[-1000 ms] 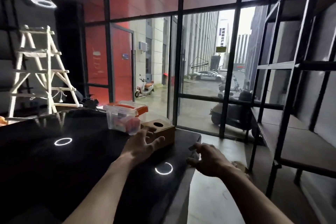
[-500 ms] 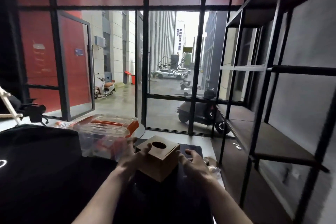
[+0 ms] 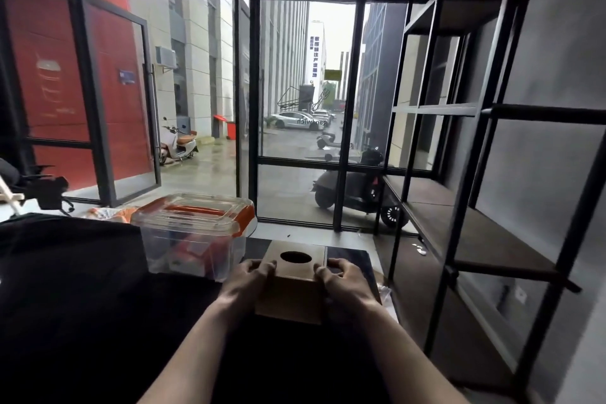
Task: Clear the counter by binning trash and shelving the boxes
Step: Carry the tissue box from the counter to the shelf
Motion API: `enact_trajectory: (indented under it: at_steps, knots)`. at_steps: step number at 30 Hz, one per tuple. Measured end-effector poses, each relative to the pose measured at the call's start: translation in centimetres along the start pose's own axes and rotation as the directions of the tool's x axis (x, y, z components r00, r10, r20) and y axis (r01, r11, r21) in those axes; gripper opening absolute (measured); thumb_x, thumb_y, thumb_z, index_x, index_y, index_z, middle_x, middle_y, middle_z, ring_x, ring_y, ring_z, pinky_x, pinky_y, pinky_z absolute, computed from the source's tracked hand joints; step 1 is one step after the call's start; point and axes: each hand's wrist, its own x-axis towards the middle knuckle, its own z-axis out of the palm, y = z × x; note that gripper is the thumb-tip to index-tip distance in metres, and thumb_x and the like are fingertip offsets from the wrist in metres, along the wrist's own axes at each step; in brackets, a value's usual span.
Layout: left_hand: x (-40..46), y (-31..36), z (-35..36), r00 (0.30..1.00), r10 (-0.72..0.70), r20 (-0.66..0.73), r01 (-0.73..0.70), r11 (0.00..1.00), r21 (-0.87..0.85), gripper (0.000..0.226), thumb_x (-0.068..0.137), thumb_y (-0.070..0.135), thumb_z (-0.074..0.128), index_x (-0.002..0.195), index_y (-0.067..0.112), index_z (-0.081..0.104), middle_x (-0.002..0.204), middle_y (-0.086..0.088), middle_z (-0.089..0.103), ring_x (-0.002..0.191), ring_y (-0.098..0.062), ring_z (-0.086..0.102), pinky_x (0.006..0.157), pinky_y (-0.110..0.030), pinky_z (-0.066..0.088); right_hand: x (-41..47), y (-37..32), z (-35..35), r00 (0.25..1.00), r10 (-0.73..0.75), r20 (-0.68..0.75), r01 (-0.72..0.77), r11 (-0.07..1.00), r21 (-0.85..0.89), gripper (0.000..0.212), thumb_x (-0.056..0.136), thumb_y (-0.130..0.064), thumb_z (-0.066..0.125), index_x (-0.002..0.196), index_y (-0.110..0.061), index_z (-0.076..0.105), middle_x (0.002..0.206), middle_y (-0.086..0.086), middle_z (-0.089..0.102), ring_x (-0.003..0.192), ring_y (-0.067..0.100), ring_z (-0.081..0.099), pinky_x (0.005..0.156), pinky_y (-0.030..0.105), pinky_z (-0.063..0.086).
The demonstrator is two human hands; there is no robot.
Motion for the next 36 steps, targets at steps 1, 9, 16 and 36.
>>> enact_trajectory:
  at_steps: [1, 9, 16, 36]
  knots:
    - [-0.3, 0.0, 0.1, 1.000, 0.005, 0.001, -0.005, 1.000, -0.003, 0.058, 0.086, 0.052, 0.069, 0.132, 0.017, 0.061, 0.119, -0.011, 0.068, 0.106, -0.031, 0.067, 0.092, -0.051, 0.061, -0.1, 0.0, 0.1, 1.000, -0.001, 0.005, 0.001, 1.000, -0.008, 0.061, 0.077, -0.052, 0.071, 0.129, -0.022, 0.064, 0.119, 0.008, 0.072, 0.112, 0.026, 0.068, 0.102, 0.045, 0.053]
    - [-3.0, 1.8, 1.1, 0.994, 0.107, -0.015, -0.107, 0.994, 0.005, 0.036, 0.085, 0.045, 0.072, 0.110, 0.021, 0.063, 0.114, -0.015, 0.070, 0.103, -0.032, 0.068, 0.090, -0.049, 0.061, -2.7, -1.9, -1.2, 0.994, -0.066, -0.087, 0.063, 0.997, -0.035, 0.042, 0.086, -0.043, 0.068, 0.123, -0.024, 0.066, 0.113, 0.000, 0.070, 0.108, 0.023, 0.066, 0.096, 0.037, 0.053]
    - [-4.8, 3.4, 5.8, 0.983, 0.184, -0.009, -0.184, 0.983, 0.003, 0.061, 0.055, 0.067, 0.069, 0.102, 0.027, 0.067, 0.112, -0.012, 0.073, 0.102, -0.034, 0.071, 0.088, -0.053, 0.063, -2.1, 0.7, -6.4, 0.975, -0.090, -0.202, 0.100, 0.994, 0.042, 0.062, 0.054, -0.065, 0.062, 0.108, -0.034, 0.068, 0.109, 0.002, 0.074, 0.103, 0.030, 0.071, 0.090, 0.053, 0.058]
    - [-14.7, 6.9, 42.8, 0.979, 0.147, 0.143, -0.149, 0.989, 0.002, 0.053, 0.059, 0.051, 0.071, 0.102, 0.022, 0.064, 0.110, -0.016, 0.072, 0.098, -0.035, 0.072, 0.083, -0.052, 0.064, -6.9, 13.8, -41.4, 0.954, -0.065, -0.292, 0.056, 0.998, -0.037, 0.047, 0.099, -0.034, 0.057, 0.142, -0.017, 0.053, 0.118, 0.011, 0.062, 0.093, 0.020, 0.062, 0.075, 0.031, 0.055]
